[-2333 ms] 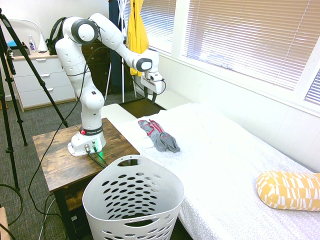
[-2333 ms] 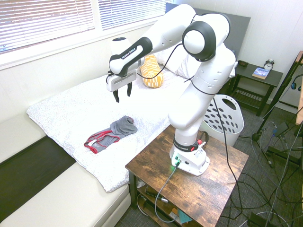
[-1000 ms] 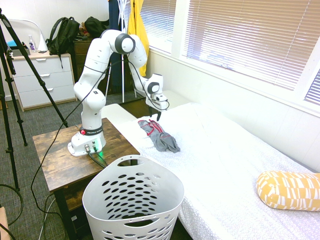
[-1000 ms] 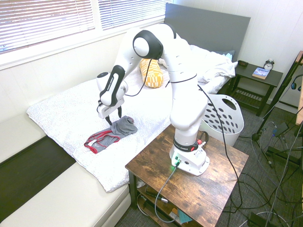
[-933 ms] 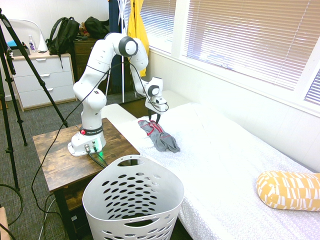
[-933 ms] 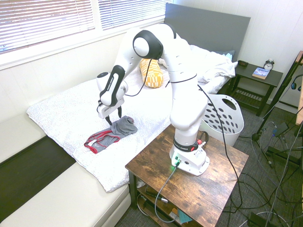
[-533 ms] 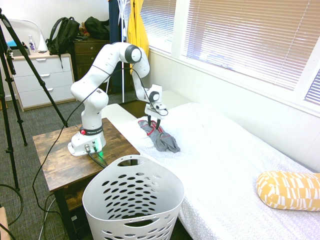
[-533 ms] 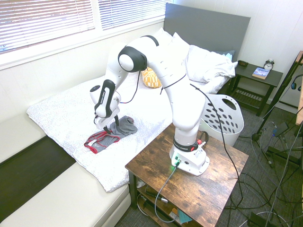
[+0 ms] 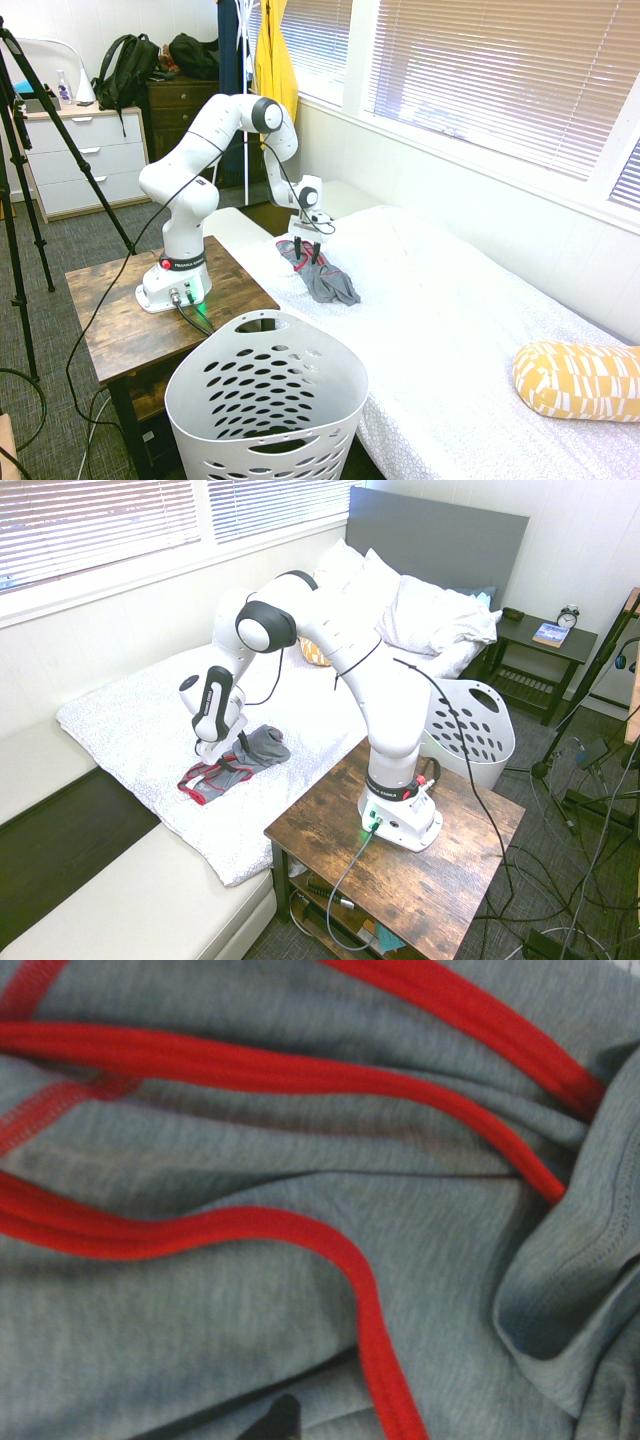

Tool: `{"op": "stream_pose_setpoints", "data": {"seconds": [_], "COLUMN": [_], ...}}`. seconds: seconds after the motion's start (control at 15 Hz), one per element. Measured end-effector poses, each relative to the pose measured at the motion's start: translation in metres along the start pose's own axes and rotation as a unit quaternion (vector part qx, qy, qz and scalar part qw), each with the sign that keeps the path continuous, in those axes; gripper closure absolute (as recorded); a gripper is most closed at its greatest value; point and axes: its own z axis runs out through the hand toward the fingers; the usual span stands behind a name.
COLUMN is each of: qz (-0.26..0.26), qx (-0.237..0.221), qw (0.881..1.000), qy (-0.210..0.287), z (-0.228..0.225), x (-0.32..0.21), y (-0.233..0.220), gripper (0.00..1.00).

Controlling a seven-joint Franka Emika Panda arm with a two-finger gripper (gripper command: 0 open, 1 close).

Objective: Put my clothes in the laundry bag

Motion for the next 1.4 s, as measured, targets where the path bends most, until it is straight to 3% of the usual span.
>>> {"op": "stream_pose_setpoints", "data": {"seconds": [0.2, 0.27, 1.4], "qz": [0.005, 0.008, 0.040], "qx": [-0.016, -0.015, -0.004], "qw": [1.000, 1.000, 0.999], "qy": [0.004, 0.007, 0.012], "z": [0.016, 0.019, 0.047], "x": [0.007, 0.009, 0.045], "y": [0.010, 0.012, 0.020], "gripper": [0.00, 1.00, 1.00]}}
